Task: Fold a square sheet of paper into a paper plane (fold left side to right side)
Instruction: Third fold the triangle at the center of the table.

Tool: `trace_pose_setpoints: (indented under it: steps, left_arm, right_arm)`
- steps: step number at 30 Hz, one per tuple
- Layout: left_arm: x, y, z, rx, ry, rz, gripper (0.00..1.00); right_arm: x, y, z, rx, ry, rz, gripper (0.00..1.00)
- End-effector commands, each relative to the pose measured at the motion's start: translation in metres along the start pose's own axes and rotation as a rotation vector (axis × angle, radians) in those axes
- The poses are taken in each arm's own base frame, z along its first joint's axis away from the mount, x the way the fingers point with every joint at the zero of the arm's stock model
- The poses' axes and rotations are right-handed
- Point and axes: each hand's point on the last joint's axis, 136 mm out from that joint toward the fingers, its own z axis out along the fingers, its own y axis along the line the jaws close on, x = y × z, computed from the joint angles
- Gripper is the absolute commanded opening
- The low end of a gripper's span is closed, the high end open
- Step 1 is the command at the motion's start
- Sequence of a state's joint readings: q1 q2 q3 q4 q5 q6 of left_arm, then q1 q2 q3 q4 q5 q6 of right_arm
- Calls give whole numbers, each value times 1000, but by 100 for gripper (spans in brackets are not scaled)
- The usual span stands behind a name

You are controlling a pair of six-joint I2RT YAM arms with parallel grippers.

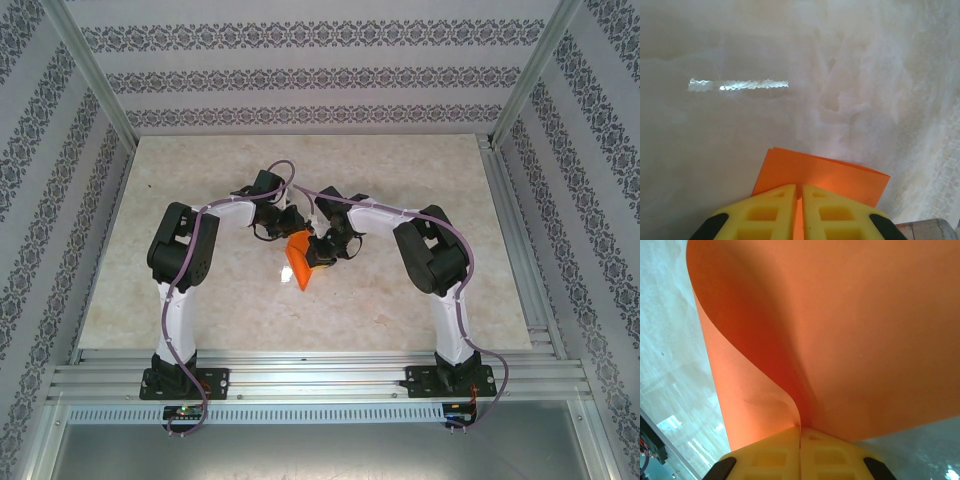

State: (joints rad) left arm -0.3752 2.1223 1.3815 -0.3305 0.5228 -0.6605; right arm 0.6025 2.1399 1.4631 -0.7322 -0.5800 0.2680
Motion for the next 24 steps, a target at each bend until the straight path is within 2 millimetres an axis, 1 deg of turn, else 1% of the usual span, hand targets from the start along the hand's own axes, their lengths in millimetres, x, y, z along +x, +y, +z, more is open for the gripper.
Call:
trace_pose_setpoints:
  steps: [1,2,4,6,8,10,11,13,15,17,21,24]
  left_arm:
    - [8,12,-5,-50,9,4,18]
    - [6,9,-12,-48,0,8,21]
    - [0,6,-27,-42,-25,13,24]
    - [-6,3,-46,-37,-60,18,27]
    - [-14,3,-66,-36,-101,15,31]
    - [-20,6,-81,-29,-131,2,37]
    - [-22,7,-89,-25,-143,-3,37]
    - [-20,5,-100,-6,-157,-2,31]
    - [-10,-4,-106,41,-147,13,25]
    - [6,-15,-105,115,-113,18,20]
    - [44,-33,-95,199,-33,32,13]
    - [66,-44,-89,231,-11,19,11]
  right_arm:
    - [10,-12,12,41,37,25,8]
    - [11,-13,12,45,41,30,7]
    - [12,-15,13,47,45,31,8]
    - [13,-16,13,50,48,30,7]
    - [14,-16,14,51,51,26,7]
    - [14,-16,14,51,52,22,7]
    - [14,-16,13,53,53,19,7]
    - [13,-16,13,55,55,15,7]
    - [13,-16,12,58,55,13,7]
    - [13,-15,11,56,54,13,7]
    - [14,-15,11,58,57,12,7]
    - [15,-16,11,63,59,12,7]
